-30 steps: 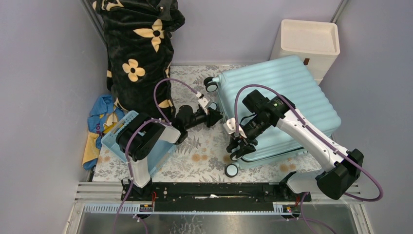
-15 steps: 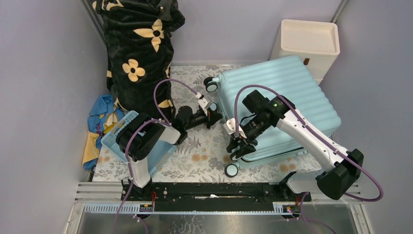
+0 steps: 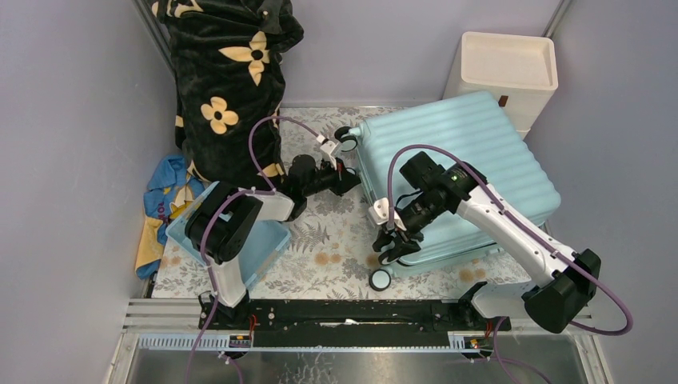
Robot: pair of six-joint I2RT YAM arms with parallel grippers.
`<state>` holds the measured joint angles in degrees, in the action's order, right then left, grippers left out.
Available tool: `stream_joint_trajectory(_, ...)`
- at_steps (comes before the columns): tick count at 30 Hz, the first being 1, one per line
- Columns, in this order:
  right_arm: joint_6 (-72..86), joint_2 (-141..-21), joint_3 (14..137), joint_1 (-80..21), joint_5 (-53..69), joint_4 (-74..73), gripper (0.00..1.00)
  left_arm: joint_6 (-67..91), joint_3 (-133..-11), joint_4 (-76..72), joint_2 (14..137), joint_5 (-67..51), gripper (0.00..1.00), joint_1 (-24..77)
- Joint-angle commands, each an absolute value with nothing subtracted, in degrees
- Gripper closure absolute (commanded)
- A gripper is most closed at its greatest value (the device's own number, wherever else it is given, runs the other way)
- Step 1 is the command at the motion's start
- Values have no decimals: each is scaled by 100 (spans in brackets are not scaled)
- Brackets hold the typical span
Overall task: Open, take out, and arrange the luggage
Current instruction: Unzip the luggage at the center of the board.
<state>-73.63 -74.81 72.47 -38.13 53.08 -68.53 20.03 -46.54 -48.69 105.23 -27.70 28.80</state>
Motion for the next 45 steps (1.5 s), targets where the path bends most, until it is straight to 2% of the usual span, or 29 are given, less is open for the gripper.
stream_joint_trajectory(1,-7333,-7331,7094,-3779,6029,-6742,92,2390,-5133,-4363,10641,-2484,100,2498)
stream_joint_trajectory(10,-7363,-7223,6914,-3779,6074,-6724,93,3175,-5978,-4015,11249,-2570,100,2022)
stream_joint_trajectory(28,-7334,-7096,6650,-3780,6110,-6694,93,3702,-7727,-3274,12392,-3372,100,1421)
stream_joint_trajectory(32,-7217,-7042,6591,-3783,6070,-6616,92,3616,-7611,-3114,12162,-3159,71,1303)
stream_joint_trajectory(34,-7170,-7032,6559,-3779,6050,-6578,90,3547,-7414,-3096,11937,-3017,63,1241)
stream_joint_trajectory(37,-7096,-6994,6611,-3779,6014,-6582,66,3522,-6918,-3096,11432,-2821,54,1131)
stream_joint_trajectory(39,-7129,-6956,6891,-3738,6103,-6869,39,3378,-6450,-3105,10930,-2660,48,1105)
stream_joint_trajectory(41,-7238,-6915,7265,-3593,6229,-7206,20,3208,-5954,-3135,10391,-2553,42,1106)
stream_joint_trajectory(45,-7492,-6875,7937,-3186,6441,-7800,1,3156,-4993,-3601,9391,-2527,31,1107)
